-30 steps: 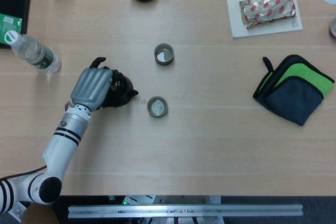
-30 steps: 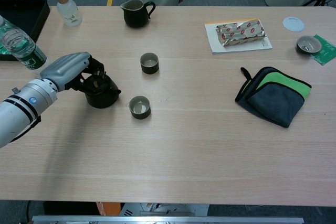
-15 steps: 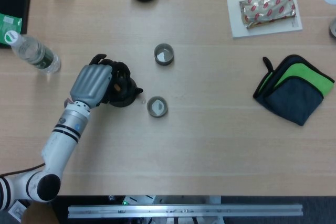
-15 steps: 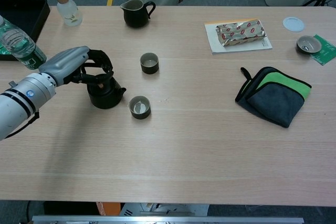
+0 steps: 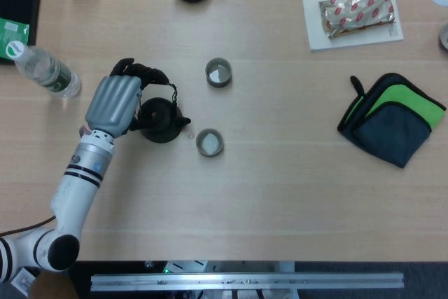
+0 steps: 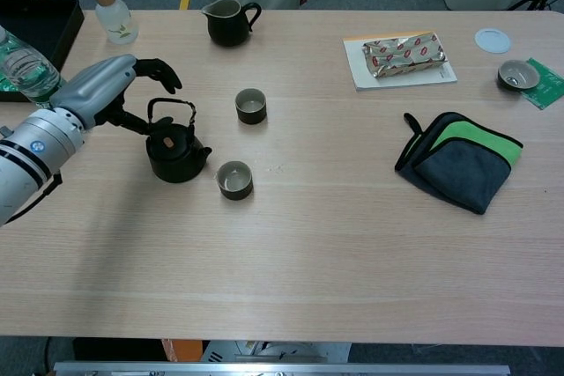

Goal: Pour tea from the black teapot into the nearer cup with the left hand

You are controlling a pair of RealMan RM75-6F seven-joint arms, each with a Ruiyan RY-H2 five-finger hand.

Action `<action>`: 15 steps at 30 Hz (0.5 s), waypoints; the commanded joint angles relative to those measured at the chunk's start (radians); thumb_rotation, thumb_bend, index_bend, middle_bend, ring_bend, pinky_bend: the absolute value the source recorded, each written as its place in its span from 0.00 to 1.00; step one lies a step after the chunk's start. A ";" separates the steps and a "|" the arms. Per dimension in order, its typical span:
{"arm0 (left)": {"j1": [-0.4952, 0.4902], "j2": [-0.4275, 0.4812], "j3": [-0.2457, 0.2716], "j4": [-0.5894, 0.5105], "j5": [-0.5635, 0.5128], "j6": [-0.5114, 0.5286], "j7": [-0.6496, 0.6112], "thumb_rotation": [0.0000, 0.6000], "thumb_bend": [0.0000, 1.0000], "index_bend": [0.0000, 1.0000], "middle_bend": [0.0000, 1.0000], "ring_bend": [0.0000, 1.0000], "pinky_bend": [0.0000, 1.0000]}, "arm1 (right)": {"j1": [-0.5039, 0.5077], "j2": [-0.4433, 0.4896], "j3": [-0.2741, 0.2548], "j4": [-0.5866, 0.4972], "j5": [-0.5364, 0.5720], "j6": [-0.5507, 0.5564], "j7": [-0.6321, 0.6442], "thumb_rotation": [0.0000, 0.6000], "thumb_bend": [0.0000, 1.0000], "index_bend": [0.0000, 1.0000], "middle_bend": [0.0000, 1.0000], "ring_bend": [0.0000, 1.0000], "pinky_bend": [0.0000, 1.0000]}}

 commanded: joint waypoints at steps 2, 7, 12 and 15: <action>0.017 0.013 -0.006 -0.009 0.039 0.046 -0.020 1.00 0.29 0.32 0.34 0.22 0.12 | 0.000 0.002 0.000 -0.001 -0.001 0.000 -0.001 1.00 0.01 0.28 0.38 0.29 0.29; 0.049 0.046 0.016 -0.017 0.092 0.126 0.028 1.00 0.29 0.33 0.34 0.22 0.12 | 0.002 0.003 0.000 -0.003 -0.004 0.000 0.000 1.00 0.01 0.28 0.38 0.29 0.29; 0.105 0.089 0.050 -0.035 0.137 0.222 0.086 1.00 0.29 0.33 0.34 0.22 0.12 | 0.002 0.003 -0.001 -0.003 -0.006 0.001 -0.001 1.00 0.01 0.28 0.38 0.29 0.29; 0.134 0.115 0.069 -0.049 0.144 0.262 0.135 1.00 0.29 0.33 0.34 0.22 0.12 | 0.003 0.004 -0.001 -0.004 -0.007 0.000 -0.002 1.00 0.01 0.28 0.38 0.29 0.29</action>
